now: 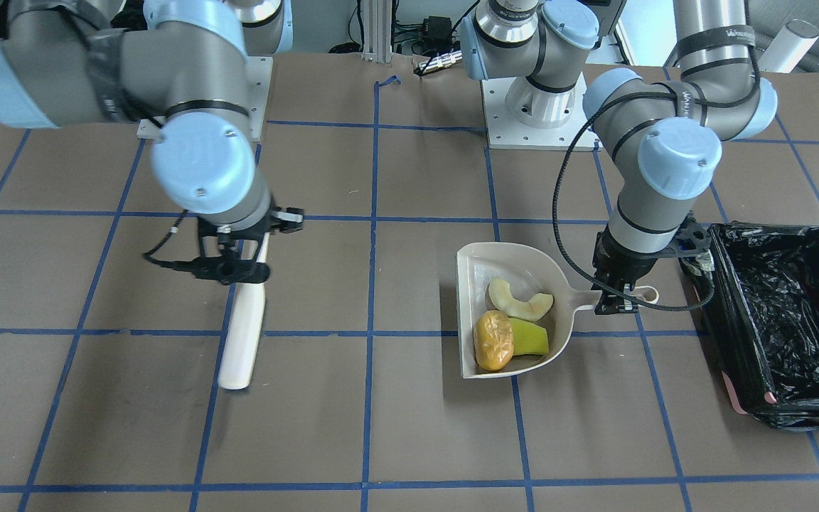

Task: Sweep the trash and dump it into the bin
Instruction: 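Lift the loaded dustpan toward the bin with the left while the right returns the brush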

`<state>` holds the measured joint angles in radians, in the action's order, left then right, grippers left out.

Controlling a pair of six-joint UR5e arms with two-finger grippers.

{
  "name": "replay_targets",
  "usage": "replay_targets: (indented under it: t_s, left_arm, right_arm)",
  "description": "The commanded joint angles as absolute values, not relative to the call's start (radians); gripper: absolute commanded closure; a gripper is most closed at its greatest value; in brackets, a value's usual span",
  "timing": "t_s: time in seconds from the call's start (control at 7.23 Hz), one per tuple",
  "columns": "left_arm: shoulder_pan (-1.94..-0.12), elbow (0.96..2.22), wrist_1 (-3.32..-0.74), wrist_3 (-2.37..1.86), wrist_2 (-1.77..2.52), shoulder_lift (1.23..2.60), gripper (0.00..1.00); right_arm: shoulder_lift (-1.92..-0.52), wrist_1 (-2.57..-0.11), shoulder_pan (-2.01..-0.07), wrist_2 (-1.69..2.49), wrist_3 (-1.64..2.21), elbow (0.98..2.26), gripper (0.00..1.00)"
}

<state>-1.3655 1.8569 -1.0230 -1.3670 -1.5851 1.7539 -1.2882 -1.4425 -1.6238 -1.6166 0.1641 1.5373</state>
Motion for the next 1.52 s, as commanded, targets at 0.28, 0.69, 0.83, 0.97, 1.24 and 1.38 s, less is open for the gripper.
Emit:
replay_targets:
  t_s: [0.28, 0.69, 0.83, 0.97, 1.24, 1.38]
  left_arm:
    - [-1.105, 1.711, -1.169, -1.168, -1.305, 1.767, 1.0]
    - [-0.949, 1.643, -1.239, -1.07, -1.322, 1.767, 1.0]
    - [-0.919, 1.614, -1.25, -0.989, -1.333, 1.767, 1.0]
    - [-0.882, 1.594, -1.249, -0.941, -1.385, 1.767, 1.0]
    - [-0.83, 1.568, -1.226, -0.783, -1.403, 1.782, 1.0]
    - [-0.798, 1.563, -1.194, -0.705, -1.454, 1.79, 1.0]
  right_arm:
    - [-1.223, -1.552, -1.318, -1.804, -0.16, 1.546, 1.0]
    - [-1.203, -1.734, -1.25, -1.793, -0.288, 1.665, 1.0]
    - [-1.203, -1.79, -1.249, -1.789, -0.308, 1.69, 1.0]
    - [-1.204, -1.786, -1.249, -1.79, -0.331, 1.701, 1.0]
    - [-1.206, -1.807, -1.243, -1.789, -0.331, 1.727, 1.0]
    - [-1.2, -1.831, -1.241, -1.79, -0.336, 1.729, 1.0]
